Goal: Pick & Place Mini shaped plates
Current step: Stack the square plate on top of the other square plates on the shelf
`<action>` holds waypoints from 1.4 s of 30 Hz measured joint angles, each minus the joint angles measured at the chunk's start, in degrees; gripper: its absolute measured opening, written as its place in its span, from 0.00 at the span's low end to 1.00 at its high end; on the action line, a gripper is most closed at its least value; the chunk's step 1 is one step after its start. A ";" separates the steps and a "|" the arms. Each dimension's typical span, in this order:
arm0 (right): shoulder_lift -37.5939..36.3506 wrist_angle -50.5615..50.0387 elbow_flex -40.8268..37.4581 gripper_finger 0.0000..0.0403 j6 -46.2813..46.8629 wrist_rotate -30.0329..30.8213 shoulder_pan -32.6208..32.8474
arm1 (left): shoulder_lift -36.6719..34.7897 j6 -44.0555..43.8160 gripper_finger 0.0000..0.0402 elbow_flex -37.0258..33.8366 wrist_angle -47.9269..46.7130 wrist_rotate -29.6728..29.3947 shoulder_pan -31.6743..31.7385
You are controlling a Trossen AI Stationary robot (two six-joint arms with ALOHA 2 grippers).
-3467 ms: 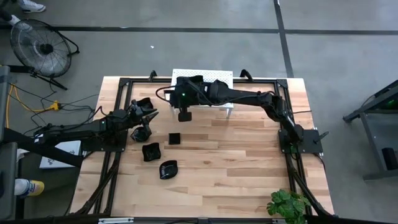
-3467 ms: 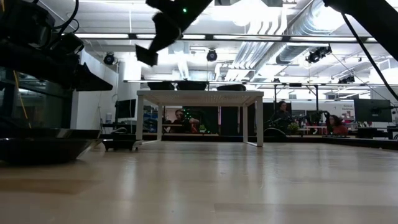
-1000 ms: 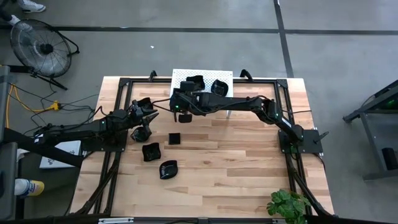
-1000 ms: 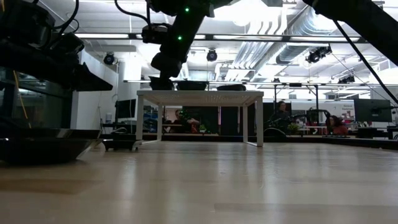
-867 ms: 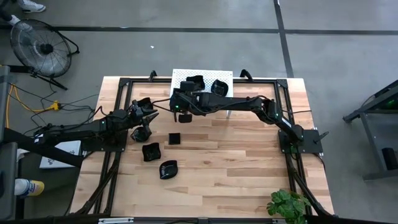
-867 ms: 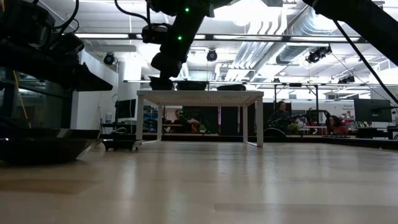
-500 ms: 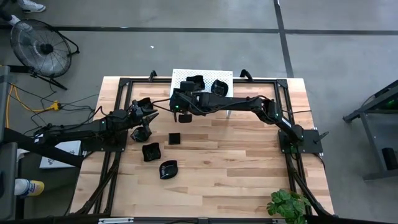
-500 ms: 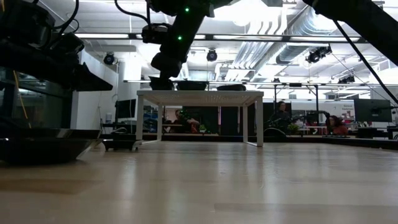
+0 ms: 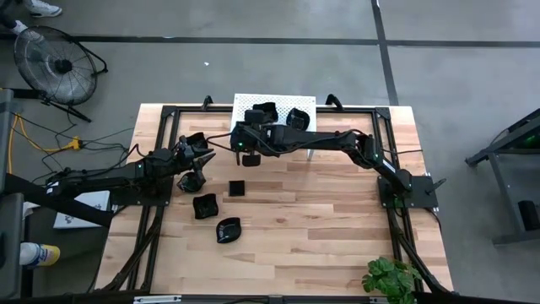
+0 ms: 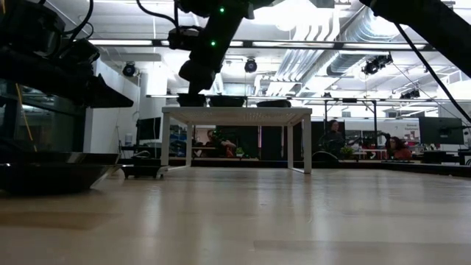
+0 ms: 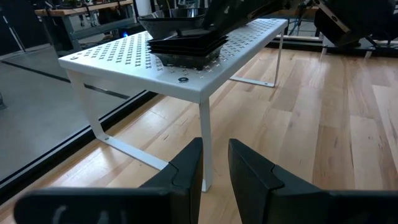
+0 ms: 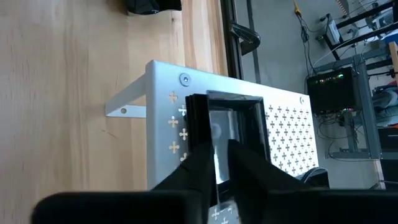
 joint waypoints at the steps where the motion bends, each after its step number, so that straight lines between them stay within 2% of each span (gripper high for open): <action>1: 0.00 0.05 0.00 0.15 0.06 0.00 0.00 | -0.01 0.00 0.18 0.00 0.00 0.01 0.01; 7: -0.02 0.50 0.00 0.29 0.45 0.02 0.00 | -0.01 0.00 0.18 0.00 0.00 0.01 -0.02; 12: -0.90 0.86 0.02 0.35 0.45 0.07 0.14 | 0.02 0.00 0.18 0.00 0.00 0.01 -0.01; 32: -2.46 1.30 0.07 0.38 3.45 0.12 1.03 | 0.02 0.00 0.18 0.00 0.00 0.03 -0.01; 38: -3.02 0.96 0.07 0.35 3.47 -5.71 2.44 | 0.02 0.00 0.18 0.00 0.00 0.03 -0.02; 42: -3.10 0.62 0.07 0.33 3.86 -15.44 3.52 | 0.02 0.00 0.18 0.00 0.01 0.03 0.01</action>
